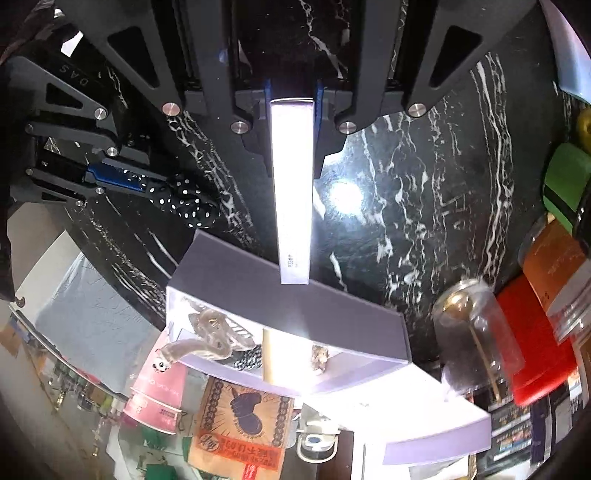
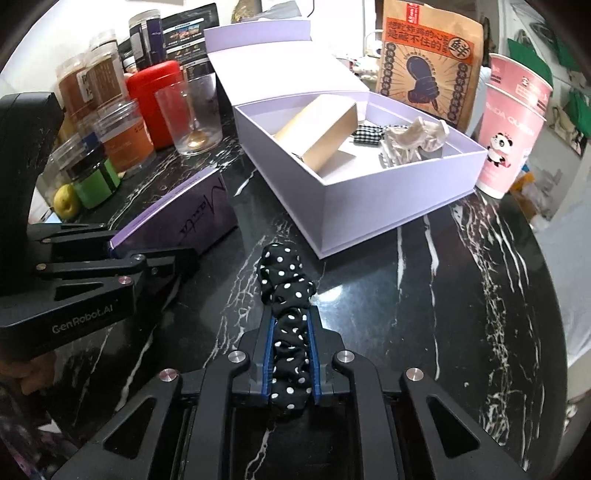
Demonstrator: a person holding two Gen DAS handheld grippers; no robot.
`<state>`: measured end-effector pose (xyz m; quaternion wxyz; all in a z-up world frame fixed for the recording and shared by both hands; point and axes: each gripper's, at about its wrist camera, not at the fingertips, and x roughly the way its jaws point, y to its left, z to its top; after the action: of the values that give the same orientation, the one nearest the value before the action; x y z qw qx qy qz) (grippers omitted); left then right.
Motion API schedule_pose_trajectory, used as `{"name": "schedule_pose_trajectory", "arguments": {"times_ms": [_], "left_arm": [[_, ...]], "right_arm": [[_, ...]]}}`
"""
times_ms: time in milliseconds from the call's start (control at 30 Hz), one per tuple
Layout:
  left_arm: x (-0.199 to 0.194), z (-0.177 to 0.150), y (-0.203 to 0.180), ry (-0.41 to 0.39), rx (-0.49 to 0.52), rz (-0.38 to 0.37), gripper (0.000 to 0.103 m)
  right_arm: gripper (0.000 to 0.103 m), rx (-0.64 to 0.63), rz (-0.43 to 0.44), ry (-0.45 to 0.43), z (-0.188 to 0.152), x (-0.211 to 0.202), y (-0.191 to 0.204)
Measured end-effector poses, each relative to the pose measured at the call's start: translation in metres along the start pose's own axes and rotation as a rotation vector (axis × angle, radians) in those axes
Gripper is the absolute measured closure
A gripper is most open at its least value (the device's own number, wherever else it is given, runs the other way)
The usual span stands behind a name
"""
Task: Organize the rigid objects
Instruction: 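Carry the scrunchie and purple box over the lavender box with both grippers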
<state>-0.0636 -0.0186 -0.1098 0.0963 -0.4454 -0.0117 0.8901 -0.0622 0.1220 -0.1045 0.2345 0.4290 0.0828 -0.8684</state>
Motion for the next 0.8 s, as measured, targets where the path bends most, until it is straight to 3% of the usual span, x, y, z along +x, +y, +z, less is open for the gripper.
{"name": "schedule_pose_trajectory", "arguments": {"times_ms": [800], "left_arm": [[-0.052, 0.040, -0.041, -0.105, 0.142, -0.038, 0.088]], "right_arm": [[0.088, 0.064, -0.049, -0.129, 0.014, -0.081, -0.012]]}}
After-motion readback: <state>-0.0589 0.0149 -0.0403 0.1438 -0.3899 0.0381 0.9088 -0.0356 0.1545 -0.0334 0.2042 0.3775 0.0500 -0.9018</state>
